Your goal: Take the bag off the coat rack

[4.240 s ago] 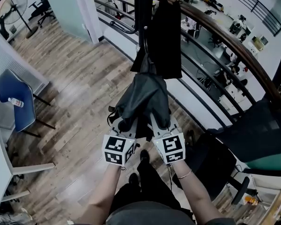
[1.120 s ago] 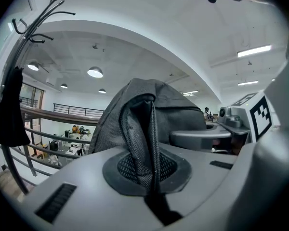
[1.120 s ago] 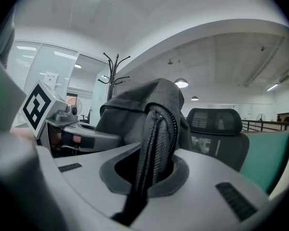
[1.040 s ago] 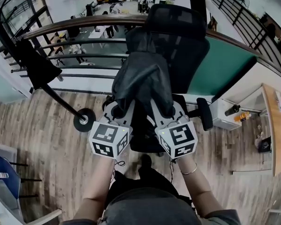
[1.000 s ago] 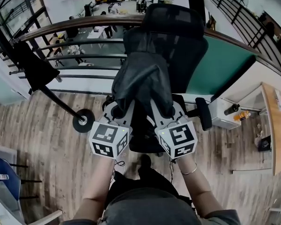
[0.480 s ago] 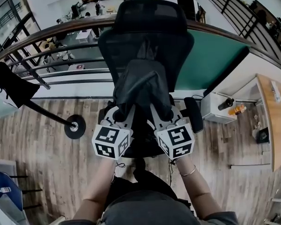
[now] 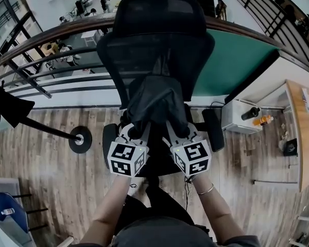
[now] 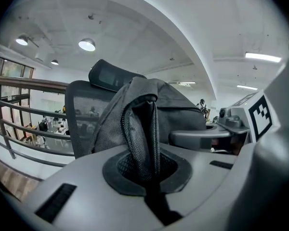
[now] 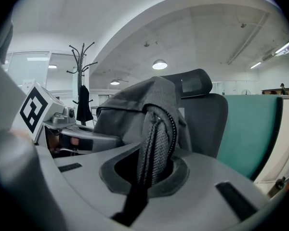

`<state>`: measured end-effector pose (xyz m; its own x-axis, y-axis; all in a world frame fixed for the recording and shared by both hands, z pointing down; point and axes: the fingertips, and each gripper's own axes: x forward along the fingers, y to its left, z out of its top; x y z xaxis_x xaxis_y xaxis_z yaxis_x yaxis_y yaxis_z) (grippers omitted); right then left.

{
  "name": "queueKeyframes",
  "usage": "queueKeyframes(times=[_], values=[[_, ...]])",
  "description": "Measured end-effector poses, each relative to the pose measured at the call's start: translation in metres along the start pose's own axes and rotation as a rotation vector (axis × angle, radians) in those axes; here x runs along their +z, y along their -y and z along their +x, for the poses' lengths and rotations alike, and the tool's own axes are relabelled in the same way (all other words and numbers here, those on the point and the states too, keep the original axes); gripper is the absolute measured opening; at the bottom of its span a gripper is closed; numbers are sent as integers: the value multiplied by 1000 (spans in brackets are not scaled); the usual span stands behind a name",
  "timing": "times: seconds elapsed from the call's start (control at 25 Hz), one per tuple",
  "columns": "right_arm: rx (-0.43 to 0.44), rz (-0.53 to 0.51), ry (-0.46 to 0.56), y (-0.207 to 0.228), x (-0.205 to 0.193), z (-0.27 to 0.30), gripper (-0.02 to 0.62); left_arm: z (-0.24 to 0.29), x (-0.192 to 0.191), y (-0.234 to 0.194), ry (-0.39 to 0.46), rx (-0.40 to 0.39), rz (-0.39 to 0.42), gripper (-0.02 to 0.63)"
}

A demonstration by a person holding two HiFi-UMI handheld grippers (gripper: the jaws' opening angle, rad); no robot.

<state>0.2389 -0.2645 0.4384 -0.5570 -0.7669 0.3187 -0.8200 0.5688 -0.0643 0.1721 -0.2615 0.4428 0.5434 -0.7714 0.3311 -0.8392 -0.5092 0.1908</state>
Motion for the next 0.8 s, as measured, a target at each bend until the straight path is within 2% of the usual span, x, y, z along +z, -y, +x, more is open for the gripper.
queueKeyframes(times=[0.8], values=[[29,125,-141,34,-88,71,12,68,-82,-44,-112,43,-73,28]])
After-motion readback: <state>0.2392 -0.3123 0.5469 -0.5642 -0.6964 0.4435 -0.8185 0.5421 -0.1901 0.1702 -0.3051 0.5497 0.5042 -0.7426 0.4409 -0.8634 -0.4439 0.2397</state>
